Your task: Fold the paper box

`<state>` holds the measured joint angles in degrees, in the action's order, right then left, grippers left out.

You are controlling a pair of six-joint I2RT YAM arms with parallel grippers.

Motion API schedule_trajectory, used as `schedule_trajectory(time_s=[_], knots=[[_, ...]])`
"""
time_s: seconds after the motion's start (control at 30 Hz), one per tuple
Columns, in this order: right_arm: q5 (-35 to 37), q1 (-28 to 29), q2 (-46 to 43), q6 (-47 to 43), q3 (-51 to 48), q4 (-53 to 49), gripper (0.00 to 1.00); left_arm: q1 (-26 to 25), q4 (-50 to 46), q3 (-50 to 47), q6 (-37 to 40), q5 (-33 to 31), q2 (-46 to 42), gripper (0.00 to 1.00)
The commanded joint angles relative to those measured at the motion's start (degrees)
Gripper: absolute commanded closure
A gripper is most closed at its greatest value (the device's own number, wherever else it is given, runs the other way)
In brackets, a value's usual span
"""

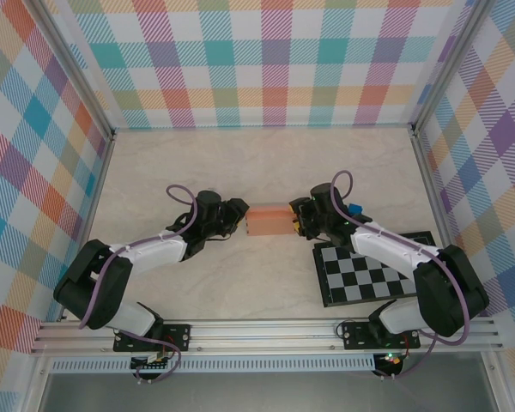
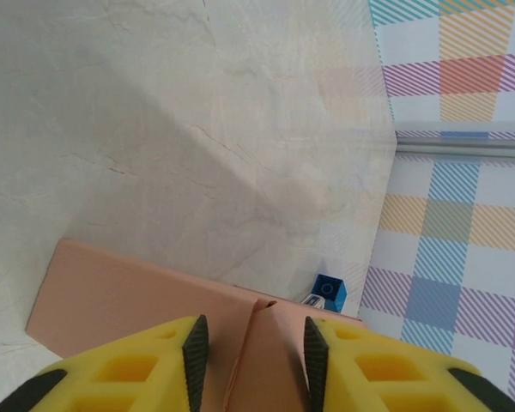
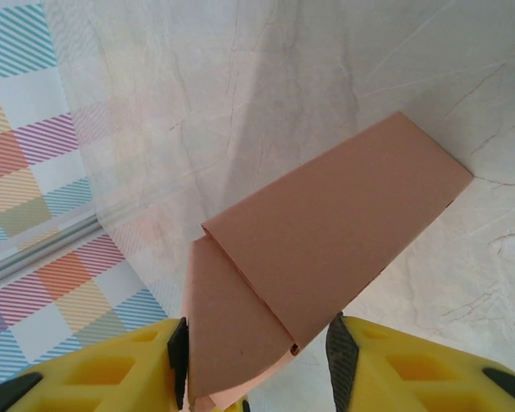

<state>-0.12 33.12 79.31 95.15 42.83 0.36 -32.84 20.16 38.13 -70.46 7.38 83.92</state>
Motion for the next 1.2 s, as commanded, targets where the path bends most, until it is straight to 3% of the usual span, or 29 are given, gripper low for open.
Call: schedule_trajectory(time_s=[0.0,0.47,0.67,0.83,1.17], knots=[[4.0,0.7,-0.3,1.1,-2.2,0.2,0.54,-0.8,0.2,-0.9,1.5,-1.6,1.6,0.67],[7.3,1.2,1.4,0.2,-3.7,0.4,0.66,-0.9,0.4,-1.8,8.5,-2.2,7.1,0.76],[7.9,1.3,2.5,-0.1,-4.2,0.2,0.69,-0.9,-1.9,-1.1,20.1,-2.7,6.9,0.76],[9.9,1.3,2.8,-2.6,-4.1,-1.2,0.71,-0.9,-3.2,0.2,33.7,0.8,7.7,0.69],[11.8,1.4,3.8,-10.1,-5.1,0.5,0.73,-0.9,0.2,-1.0,46.2,2.8,2.9,0.44]])
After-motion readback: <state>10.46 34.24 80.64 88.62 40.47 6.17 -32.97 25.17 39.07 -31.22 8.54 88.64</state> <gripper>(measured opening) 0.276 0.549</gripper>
